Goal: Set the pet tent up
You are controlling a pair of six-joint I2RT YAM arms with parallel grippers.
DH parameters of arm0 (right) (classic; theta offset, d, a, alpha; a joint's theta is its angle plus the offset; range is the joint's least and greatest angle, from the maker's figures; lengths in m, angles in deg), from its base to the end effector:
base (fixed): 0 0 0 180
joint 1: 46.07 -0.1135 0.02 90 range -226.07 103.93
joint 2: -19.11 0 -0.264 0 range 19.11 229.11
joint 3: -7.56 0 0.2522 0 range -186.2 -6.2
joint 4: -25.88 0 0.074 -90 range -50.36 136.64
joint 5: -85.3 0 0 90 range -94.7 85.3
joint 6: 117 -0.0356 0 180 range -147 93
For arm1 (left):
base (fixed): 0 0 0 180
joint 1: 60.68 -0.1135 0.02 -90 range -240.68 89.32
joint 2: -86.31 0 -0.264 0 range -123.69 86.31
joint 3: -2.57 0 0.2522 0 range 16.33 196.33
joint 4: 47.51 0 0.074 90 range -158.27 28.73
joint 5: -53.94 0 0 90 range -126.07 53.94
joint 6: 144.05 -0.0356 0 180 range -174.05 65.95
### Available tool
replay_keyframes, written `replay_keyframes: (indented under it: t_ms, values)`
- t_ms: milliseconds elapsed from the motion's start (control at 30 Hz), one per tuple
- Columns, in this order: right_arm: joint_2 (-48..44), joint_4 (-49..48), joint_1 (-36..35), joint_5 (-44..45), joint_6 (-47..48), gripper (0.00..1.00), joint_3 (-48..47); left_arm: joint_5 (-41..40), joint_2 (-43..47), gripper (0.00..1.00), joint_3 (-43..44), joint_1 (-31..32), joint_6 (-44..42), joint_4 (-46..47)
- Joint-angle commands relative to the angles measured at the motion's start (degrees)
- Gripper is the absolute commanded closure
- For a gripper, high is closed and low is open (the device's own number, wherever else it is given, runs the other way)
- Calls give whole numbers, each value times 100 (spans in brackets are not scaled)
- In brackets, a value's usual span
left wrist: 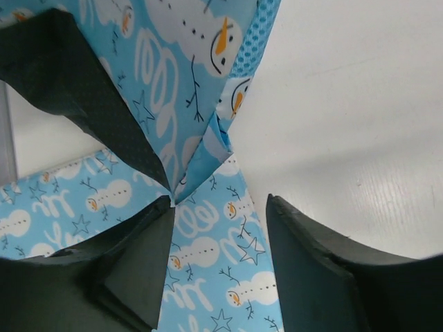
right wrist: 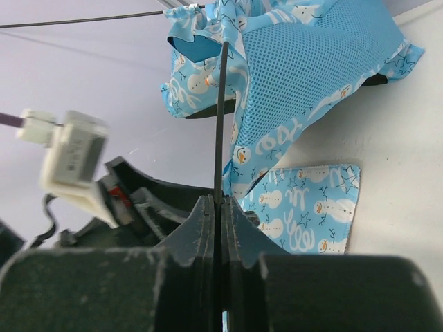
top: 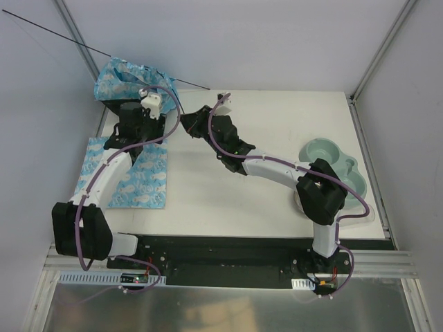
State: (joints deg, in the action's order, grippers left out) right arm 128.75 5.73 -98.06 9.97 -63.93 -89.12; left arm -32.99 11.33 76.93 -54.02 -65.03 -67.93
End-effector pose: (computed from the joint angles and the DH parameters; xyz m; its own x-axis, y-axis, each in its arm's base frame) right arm 0.2917 0.3585 0.3192 -0.3034 0.5557 -0.7740 -0.5319 0.5752 0.6215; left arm 0.3037 -0.0374 0.3264 -0.3186 0.2287 -0.9199 0.2303 0.9600 0.1589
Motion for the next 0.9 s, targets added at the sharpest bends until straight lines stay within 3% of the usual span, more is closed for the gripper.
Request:
replay_keyframes:
  t_ms: [0, 100, 233, 367, 467, 867]
  values:
    - [-347, -353, 48, 79, -86, 100, -181, 106, -315, 48, 215, -42, 52, 15]
    - [-365, -344, 48, 79, -113, 100, -146, 89, -499, 58, 356, -50, 96, 15]
    - [-374, -336, 48, 79, -122, 100, -137, -78, -640, 59, 444, -68, 132, 59]
    - [-374, -318, 48, 70, -157, 100, -137, -280, -597, 44, 427, -68, 97, 164]
    - [-356, -318, 48, 53, -183, 100, -137, -394, -544, 40, 365, -68, 79, 270]
    - [-286, -318, 48, 53, -289, 100, -155, -316, -746, 71, 435, -68, 132, 296]
